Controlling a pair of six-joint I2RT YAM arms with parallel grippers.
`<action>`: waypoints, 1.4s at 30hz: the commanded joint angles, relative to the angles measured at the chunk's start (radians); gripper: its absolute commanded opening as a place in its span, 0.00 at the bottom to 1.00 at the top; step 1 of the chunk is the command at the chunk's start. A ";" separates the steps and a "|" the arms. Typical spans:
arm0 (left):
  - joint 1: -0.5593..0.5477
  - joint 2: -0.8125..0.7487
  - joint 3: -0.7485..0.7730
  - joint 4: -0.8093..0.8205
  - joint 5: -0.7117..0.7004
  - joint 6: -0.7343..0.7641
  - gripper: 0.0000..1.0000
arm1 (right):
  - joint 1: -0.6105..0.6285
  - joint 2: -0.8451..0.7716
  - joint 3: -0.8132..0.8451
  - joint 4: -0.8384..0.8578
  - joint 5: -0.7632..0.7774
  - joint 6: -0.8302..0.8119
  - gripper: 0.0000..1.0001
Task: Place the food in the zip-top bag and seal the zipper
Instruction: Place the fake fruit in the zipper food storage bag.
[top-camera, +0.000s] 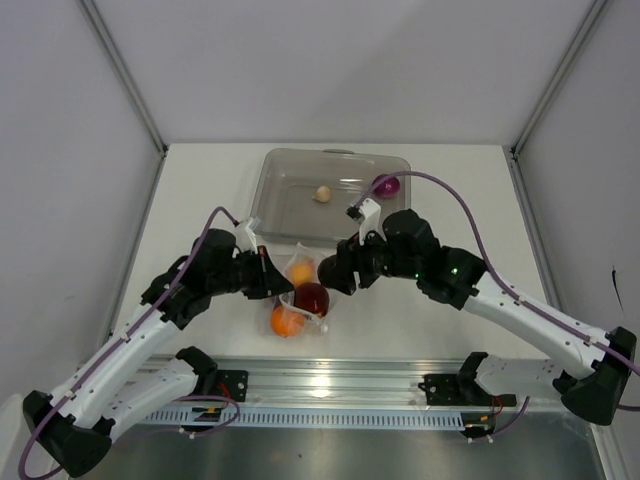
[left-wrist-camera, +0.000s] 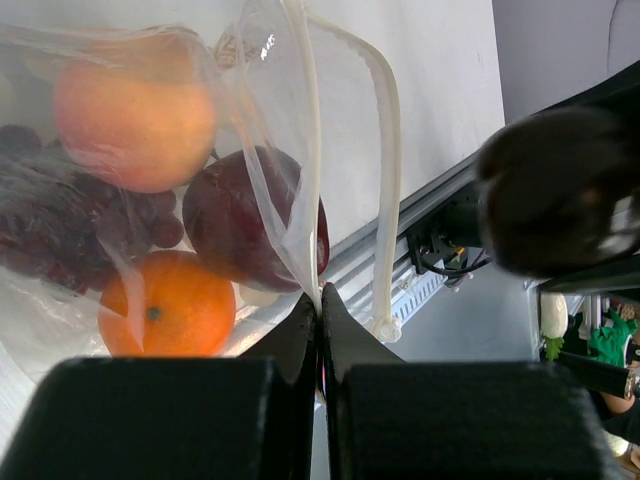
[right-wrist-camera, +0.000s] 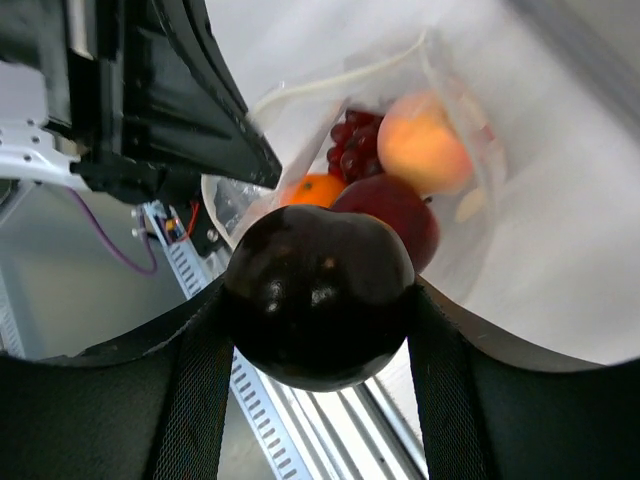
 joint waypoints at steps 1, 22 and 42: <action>0.006 -0.004 0.052 0.020 0.023 -0.012 0.01 | 0.034 0.039 -0.020 0.071 -0.011 0.048 0.00; 0.004 -0.041 0.088 -0.007 0.047 -0.021 0.01 | 0.056 0.303 0.124 0.142 0.020 0.074 0.91; 0.004 -0.050 0.065 -0.010 0.043 -0.015 0.01 | -0.116 0.213 0.243 0.077 0.169 0.036 0.99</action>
